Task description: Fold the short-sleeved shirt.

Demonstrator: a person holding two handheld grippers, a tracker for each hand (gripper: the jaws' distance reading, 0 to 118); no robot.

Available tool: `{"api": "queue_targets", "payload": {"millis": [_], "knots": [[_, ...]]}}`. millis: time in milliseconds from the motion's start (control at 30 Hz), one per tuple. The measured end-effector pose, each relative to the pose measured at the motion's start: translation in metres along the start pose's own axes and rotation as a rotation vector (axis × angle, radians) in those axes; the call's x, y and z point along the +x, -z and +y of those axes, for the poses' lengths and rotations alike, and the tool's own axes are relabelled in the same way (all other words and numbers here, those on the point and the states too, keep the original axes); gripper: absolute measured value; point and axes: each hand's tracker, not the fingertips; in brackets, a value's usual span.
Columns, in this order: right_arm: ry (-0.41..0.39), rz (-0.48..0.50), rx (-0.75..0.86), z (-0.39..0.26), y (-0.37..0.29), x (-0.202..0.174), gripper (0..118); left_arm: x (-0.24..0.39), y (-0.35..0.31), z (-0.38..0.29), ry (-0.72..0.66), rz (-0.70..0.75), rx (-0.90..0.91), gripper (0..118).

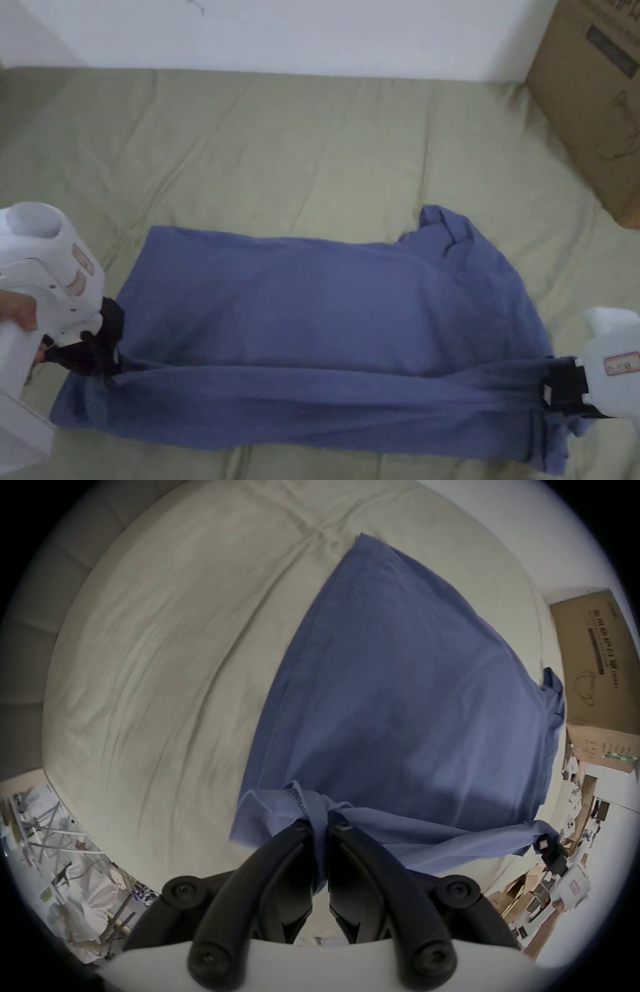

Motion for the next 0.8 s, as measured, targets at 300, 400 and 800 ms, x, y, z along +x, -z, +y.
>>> {"api": "queue_targets", "payload": {"millis": [300,400,800], "knots": [[0.029,-0.006,-0.061,0.020,0.050,0.006,8,0.012,0.050,0.025,0.021,0.045,-0.030,7],[0.017,-0.013,-0.006,0.015,0.030,0.006,54,0.005,0.032,0.016,-0.008,0.032,0.023,50],[0.013,-0.003,0.018,-0.077,-0.093,0.022,112,-0.100,-0.052,-0.105,-0.158,-0.184,0.189,69]]}}
